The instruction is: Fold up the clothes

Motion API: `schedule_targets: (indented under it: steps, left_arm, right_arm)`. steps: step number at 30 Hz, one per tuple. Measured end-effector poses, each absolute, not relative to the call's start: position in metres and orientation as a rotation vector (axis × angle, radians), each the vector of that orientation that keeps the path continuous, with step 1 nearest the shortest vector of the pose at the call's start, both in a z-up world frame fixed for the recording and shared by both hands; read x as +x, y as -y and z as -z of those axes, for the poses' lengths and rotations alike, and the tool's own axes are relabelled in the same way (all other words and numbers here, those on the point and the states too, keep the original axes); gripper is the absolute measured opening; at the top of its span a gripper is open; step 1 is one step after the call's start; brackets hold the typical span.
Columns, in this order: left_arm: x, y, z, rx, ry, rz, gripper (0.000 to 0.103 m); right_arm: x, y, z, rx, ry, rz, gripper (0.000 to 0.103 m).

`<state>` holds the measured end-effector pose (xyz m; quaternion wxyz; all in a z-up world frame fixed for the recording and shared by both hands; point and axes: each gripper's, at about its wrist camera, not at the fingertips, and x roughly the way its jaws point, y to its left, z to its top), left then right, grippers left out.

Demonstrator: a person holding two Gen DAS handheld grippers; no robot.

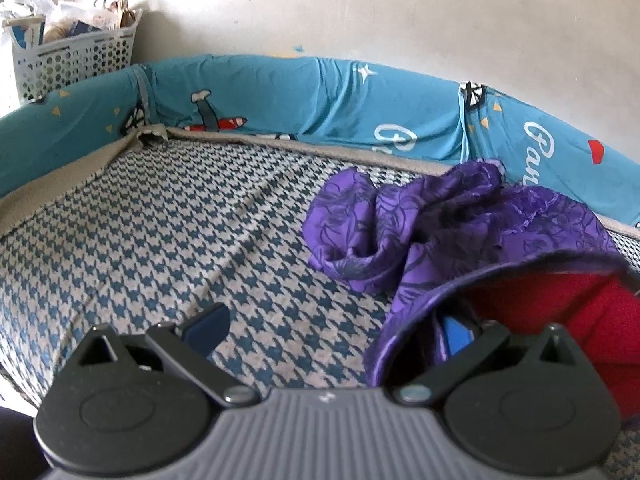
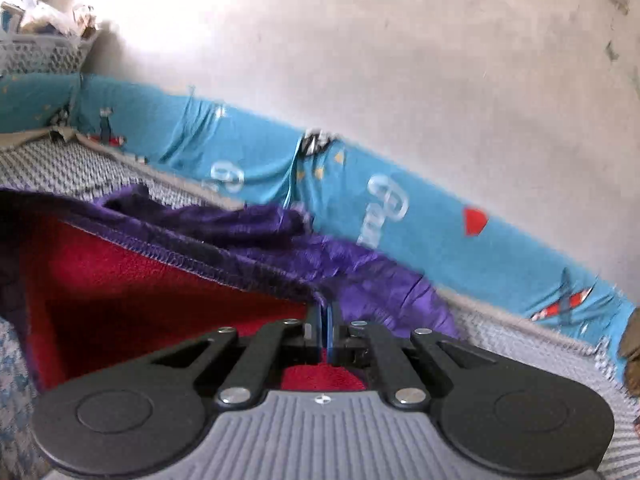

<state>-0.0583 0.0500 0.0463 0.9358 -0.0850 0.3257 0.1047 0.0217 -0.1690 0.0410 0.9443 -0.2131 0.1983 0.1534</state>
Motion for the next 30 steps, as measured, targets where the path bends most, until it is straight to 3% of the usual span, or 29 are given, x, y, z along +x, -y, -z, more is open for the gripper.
schedule_targets:
  steps: [6, 9, 13, 15, 21, 30]
  left_arm:
    - [-0.054, -0.045, -0.037, -0.193, -0.701, -0.172, 0.103]
    - [-0.054, -0.043, -0.034, -0.195, -0.711, -0.163, 0.103]
    - [-0.056, -0.043, -0.035, -0.198, -0.700, -0.167, 0.103]
    - [-0.056, -0.043, -0.037, -0.201, -0.689, -0.167, 0.103]
    - [-0.055, -0.039, -0.037, -0.179, -0.680, -0.172, 0.103]
    - [-0.059, -0.043, -0.036, -0.187, -0.680, -0.189, 0.103]
  right_arm:
    - [0.055, 0.159, -0.005, -0.383, -0.723, -0.325, 0.003]
    - [0.054, 0.163, -0.006, -0.369, -0.720, -0.329, 0.005]
    - [0.049, 0.182, -0.018, -0.238, -0.714, -0.323, 0.026]
    - [0.040, 0.194, -0.028, -0.176, -0.680, -0.334, 0.029]
    - [0.002, 0.221, -0.050, -0.100, -0.560, -0.346, 0.029]
    - [-0.070, 0.224, -0.025, -0.204, -0.594, -0.447, 0.025]
